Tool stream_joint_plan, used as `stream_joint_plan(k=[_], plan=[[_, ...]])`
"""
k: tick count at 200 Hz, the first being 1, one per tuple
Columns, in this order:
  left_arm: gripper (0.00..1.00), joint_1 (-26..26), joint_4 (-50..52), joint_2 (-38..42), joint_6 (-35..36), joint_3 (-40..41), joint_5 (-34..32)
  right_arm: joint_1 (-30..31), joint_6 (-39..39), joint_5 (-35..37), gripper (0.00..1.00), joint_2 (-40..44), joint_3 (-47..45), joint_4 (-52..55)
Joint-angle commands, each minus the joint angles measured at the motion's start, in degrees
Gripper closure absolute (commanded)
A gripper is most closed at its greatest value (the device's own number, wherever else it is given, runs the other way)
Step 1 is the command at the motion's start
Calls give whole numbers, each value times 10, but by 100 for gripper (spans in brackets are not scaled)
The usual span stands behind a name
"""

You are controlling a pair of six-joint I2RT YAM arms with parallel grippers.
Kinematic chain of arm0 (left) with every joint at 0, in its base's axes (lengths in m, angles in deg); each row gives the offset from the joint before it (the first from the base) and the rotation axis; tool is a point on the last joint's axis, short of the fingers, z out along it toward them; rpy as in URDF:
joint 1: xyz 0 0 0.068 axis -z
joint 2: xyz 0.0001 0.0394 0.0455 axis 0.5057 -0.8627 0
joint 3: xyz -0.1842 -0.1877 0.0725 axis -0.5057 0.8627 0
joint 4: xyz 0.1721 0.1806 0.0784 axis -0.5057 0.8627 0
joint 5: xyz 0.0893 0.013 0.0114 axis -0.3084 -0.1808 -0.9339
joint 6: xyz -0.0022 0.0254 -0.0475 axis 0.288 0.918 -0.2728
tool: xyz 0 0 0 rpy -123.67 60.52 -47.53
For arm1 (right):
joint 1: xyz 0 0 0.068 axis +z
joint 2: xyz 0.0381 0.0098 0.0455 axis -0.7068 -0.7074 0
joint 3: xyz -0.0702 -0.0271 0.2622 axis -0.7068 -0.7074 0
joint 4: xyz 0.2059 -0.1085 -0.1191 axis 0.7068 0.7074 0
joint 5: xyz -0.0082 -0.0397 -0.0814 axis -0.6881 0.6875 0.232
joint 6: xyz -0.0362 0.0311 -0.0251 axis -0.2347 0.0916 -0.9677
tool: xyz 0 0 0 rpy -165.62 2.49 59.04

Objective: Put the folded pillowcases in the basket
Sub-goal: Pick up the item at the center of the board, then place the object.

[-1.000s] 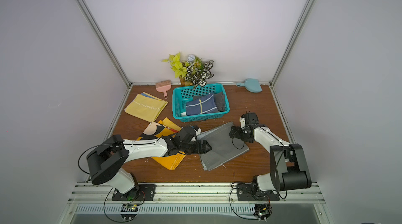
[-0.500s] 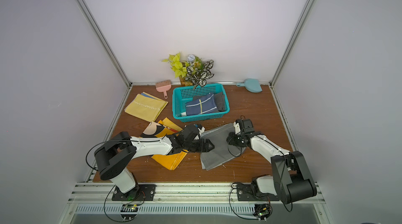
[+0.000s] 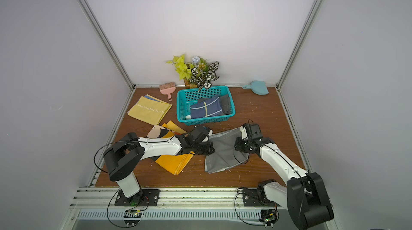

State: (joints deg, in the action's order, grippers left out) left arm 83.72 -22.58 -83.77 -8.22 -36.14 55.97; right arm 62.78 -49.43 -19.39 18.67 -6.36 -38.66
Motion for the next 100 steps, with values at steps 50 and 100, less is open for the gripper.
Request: stream_joint_plan(k=[50, 100], plan=[[99, 10, 148, 98, 66, -161, -25, 59, 34, 22, 100, 55, 217, 107], [99, -33, 224, 94, 129, -256, -73, 59, 6, 14, 100, -39, 364, 70]])
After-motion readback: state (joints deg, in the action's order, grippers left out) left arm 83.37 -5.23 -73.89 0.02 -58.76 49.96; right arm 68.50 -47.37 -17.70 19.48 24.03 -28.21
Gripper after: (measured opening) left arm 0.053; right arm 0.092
